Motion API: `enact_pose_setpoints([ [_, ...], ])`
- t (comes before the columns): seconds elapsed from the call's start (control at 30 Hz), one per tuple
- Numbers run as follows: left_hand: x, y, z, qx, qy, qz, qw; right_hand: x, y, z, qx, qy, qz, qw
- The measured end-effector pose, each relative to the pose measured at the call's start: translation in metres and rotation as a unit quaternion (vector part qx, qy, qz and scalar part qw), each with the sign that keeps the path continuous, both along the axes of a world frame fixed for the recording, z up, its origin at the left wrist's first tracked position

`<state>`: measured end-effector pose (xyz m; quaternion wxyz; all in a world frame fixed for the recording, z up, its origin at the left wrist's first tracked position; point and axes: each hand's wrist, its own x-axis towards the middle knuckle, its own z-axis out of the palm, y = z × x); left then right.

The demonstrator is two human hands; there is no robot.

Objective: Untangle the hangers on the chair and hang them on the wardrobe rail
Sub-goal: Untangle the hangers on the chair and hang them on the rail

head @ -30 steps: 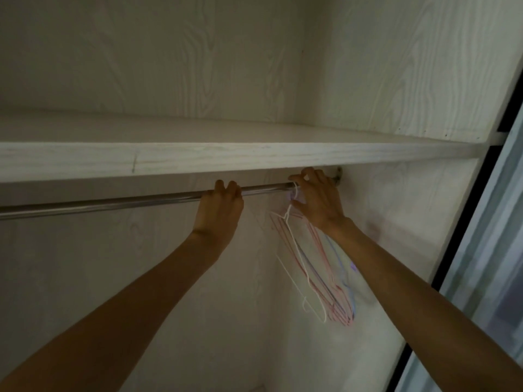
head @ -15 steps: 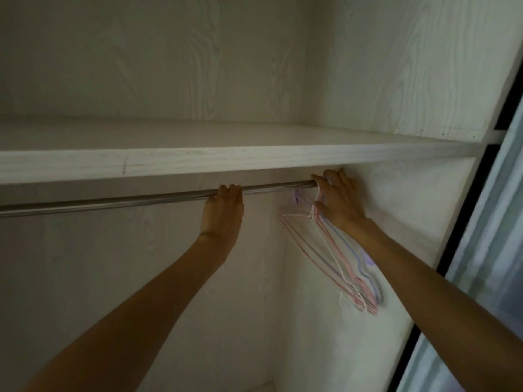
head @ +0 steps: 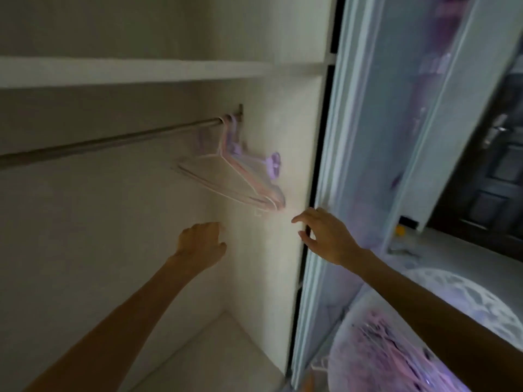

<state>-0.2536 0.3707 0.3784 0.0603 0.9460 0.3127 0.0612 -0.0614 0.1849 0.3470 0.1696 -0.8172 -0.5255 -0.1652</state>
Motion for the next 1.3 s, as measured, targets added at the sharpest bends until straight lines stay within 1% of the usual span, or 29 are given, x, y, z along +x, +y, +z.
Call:
enact_pose_setpoints([
  [0.07,0.004,-0.026,-0.024,-0.069,-0.008,-0.034,0.997,-0.007,-0.048,-0.027,-0.035,0.035,-0.037,0.998],
  [0.13,0.014,-0.061,-0.052,-0.128,0.004,-0.072,0.989,-0.016,-0.104,-0.052,-0.08,0.07,-0.087,0.991],
  [0.23,0.03,-0.106,-0.089,-0.2,0.033,-0.114,0.973,-0.026,-0.18,-0.078,-0.117,0.107,-0.159,0.975],
  [0.37,0.062,-0.164,-0.128,-0.252,0.063,-0.151,0.954,-0.029,-0.27,-0.101,-0.147,0.158,-0.252,0.944],
  [0.5,0.105,-0.217,-0.16,-0.313,0.086,-0.164,0.931,-0.017,-0.346,-0.129,-0.165,0.203,-0.325,0.909],
  [0.63,0.152,-0.257,-0.2,-0.318,0.129,-0.186,0.921,0.011,-0.407,-0.165,-0.168,0.246,-0.369,0.88],
  [0.7,0.177,-0.277,-0.227,-0.331,0.138,-0.173,0.917,0.034,-0.43,-0.184,-0.176,0.27,-0.381,0.867],
  [0.87,0.22,-0.311,-0.292,-0.364,0.144,-0.134,0.91,0.091,-0.458,-0.246,-0.199,0.312,-0.365,0.854],
  [0.93,0.234,-0.32,-0.323,-0.351,0.155,-0.121,0.916,0.111,-0.459,-0.277,-0.204,0.322,-0.356,0.853],
  [1.07,0.252,-0.327,-0.379,-0.327,0.167,-0.109,0.924,0.135,-0.449,-0.343,-0.217,0.354,-0.333,0.847],
  [1.17,0.265,-0.327,-0.423,-0.334,0.155,-0.071,0.927,0.146,-0.434,-0.397,-0.226,0.382,-0.31,0.841],
  [1.27,0.267,-0.325,-0.467,-0.304,0.154,-0.08,0.937,0.154,-0.416,-0.443,-0.243,0.392,-0.292,0.838],
  [1.3,0.268,-0.324,-0.48,-0.307,0.149,-0.076,0.937,0.157,-0.41,-0.454,-0.239,0.397,-0.289,0.838],
])
